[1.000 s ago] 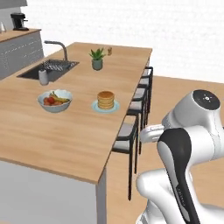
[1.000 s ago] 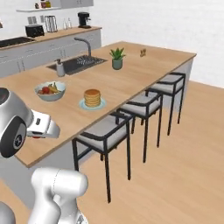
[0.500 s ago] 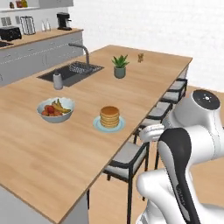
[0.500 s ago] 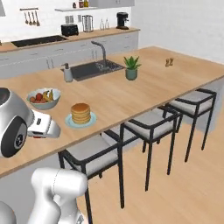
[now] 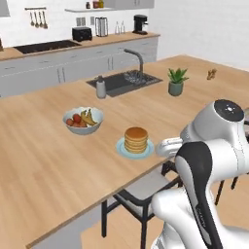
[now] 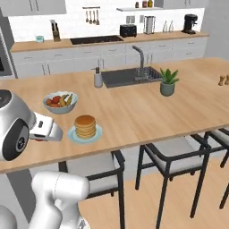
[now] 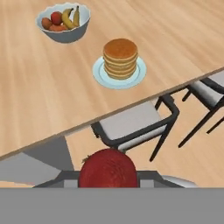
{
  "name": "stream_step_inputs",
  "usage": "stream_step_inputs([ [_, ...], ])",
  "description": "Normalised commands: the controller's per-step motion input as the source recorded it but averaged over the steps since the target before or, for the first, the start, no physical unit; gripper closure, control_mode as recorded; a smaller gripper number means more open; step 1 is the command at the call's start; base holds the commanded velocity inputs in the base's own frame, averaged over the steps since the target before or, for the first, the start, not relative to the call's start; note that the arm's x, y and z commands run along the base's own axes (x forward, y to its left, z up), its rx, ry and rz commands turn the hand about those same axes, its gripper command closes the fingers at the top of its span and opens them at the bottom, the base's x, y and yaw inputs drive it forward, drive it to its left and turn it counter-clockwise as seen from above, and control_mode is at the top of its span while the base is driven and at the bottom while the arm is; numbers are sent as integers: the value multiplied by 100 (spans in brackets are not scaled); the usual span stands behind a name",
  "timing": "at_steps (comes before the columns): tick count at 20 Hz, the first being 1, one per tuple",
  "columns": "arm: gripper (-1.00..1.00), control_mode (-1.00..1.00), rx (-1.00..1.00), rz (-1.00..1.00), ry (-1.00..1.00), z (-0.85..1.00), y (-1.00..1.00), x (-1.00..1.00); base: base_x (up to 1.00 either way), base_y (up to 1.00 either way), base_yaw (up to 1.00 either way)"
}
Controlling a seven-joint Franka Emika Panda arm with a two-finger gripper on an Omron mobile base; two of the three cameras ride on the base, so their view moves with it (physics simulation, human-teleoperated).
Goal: Take the strawberry from the fridge and place it on top of the pancake, located on the dining counter.
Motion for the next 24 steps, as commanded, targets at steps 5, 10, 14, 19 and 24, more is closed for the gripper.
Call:
stream_step_inputs([
  [5, 100, 100, 0, 0, 0, 0, 0, 0, 65, -53, 60],
  [10, 100, 100, 0, 0, 0, 0, 0, 0, 94, -63, 33],
  [14, 100, -100, 13, -1, 32, -1, -31, 100, 0, 0, 0],
  [19, 100, -100, 2, -16, 35, 0, -11, 100, 0, 0, 0],
  [24, 100, -100, 0, -11, 30, -6, -16, 100, 0, 0, 0],
])
